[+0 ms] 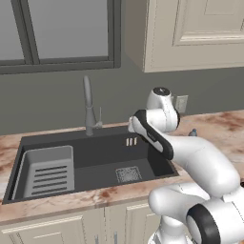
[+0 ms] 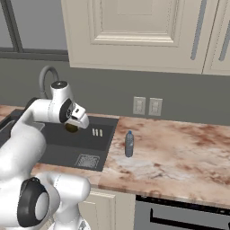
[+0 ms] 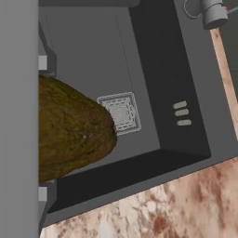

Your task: Turn on the sink faucet. Then move the avocado from the counter to the sink. Turn off the sink. Move the vegetable from the sink to the pot next to the stove. Finally move the pot to the front left burner.

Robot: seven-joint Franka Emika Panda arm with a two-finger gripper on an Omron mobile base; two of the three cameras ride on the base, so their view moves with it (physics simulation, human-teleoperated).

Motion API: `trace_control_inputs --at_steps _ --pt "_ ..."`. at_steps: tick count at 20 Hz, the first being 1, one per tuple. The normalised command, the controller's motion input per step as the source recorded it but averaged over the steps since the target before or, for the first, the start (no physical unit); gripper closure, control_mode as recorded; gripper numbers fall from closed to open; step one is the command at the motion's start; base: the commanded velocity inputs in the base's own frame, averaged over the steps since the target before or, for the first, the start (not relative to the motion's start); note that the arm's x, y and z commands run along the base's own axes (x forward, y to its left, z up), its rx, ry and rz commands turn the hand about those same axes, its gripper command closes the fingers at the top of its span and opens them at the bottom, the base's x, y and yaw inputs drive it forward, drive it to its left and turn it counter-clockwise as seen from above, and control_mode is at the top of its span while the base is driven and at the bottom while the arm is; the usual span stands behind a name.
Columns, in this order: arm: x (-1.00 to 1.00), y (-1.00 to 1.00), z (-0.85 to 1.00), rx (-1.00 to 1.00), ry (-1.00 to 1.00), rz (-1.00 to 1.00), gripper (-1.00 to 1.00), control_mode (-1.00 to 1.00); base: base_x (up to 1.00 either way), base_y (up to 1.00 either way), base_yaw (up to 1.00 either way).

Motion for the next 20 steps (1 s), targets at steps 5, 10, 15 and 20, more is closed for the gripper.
trace_control_inputs --at_steps 5,10,15,20 --pt "0.00 0.00 0.00 0.00 0.00 0.00 1.00 -1.00 0.00 0.00 0.00" --pt "-0.12 0.00 0.00 0.00 -0.04 -0.01 1.00 -1.00 0.00 0.00 0.00" --pt "-0.10 -0.03 0.00 0.00 -0.01 -0.03 1.00 1.00 -0.32 -0.02 -0.31" --pt "0.00 0.00 0.00 0.00 0.00 0.00 1.00 1.00 -0.31 -0.08 -0.56"
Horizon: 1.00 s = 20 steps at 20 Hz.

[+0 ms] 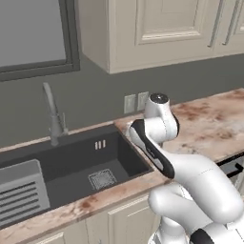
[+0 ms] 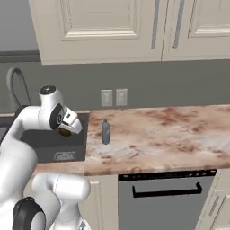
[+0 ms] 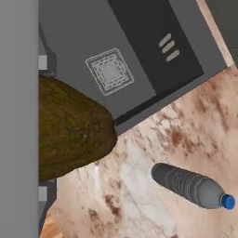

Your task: Turn on the sink faucet. Then move the avocado from the counter to the sink. Turn off the sink. Move the vegetable from the sink to the pot next to the stove. Finally move the pot to the front left burner.

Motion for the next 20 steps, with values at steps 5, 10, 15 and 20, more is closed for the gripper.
trace_control_inputs --at_steps 5,10,15,20 --pt "0.00 0.00 0.00 0.00 0.00 0.00 1.00 1.00 -0.20 -0.07 -0.62" --pt "0.00 0.00 0.00 0.00 0.00 0.00 1.00 1.00 -0.11 -0.11 -0.62" --pt "0.00 0.00 0.00 0.00 0.00 0.00 1.00 1.00 -0.02 -0.17 -0.62" --pt "0.00 0.00 0.00 0.00 0.00 0.00 1.00 1.00 0.00 -0.20 -0.63"
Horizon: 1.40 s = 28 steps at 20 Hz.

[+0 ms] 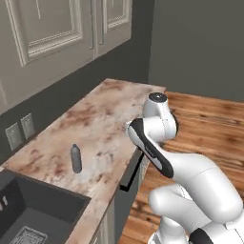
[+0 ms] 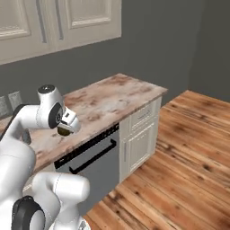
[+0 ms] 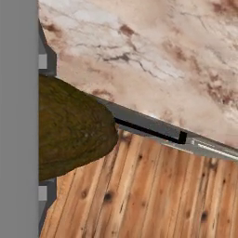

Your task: Turn on the sink faucet. Then move the avocado from the counter to the sink. Turn off the sink. Move the vegetable from the sink to the pot next to the stove. Finally move the pot to the front left burner.

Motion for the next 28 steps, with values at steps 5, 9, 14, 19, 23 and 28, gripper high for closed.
trace_control_inputs --at_steps 5,9,14,19,23,28 --pt "0.00 0.00 0.00 0.00 0.00 0.00 1.00 1.00 0.00 -0.22 -0.64" --pt "0.00 0.00 0.00 0.00 0.00 0.00 1.00 1.00 0.00 -0.24 -0.63" --pt "0.00 0.00 0.00 0.00 0.00 0.00 1.00 1.00 0.00 -0.21 -0.64" --pt "0.00 0.00 0.00 0.00 0.00 0.00 1.00 1.00 0.00 -0.23 -0.63" --pt "0.00 0.00 0.00 0.00 0.00 0.00 1.00 1.00 0.00 -0.26 -0.61" --pt "0.00 0.00 0.00 0.00 0.00 0.00 1.00 1.00 0.00 -0.36 -0.59"
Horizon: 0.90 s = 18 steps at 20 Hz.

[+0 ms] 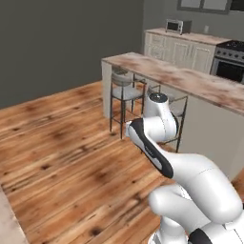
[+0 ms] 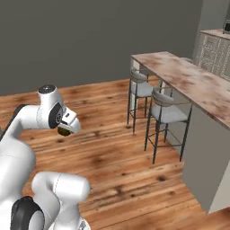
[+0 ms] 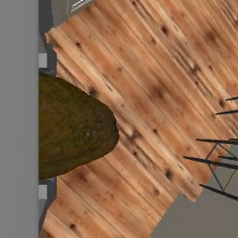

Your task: Turn on the sink faucet. Then move the avocado from the counter to the sink. Turn off the sink. Move the vegetable from the sink to the pot next to the stove. Finally move the pot to the front left burner.

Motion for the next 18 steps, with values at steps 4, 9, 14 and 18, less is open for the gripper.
trace_control_inputs --at_steps 4,9,14,18 --pt "0.00 0.00 0.00 0.00 0.00 0.00 1.00 1.00 0.00 -0.44 -0.57" --pt "0.00 0.00 0.00 0.00 0.00 0.00 1.00 1.00 0.00 -0.58 -0.54" --pt "0.00 0.00 0.00 0.00 0.00 0.00 1.00 1.00 0.02 -0.89 -0.46" --pt "0.00 0.00 0.00 0.00 0.00 0.00 1.00 1.00 0.09 -0.96 -0.41"
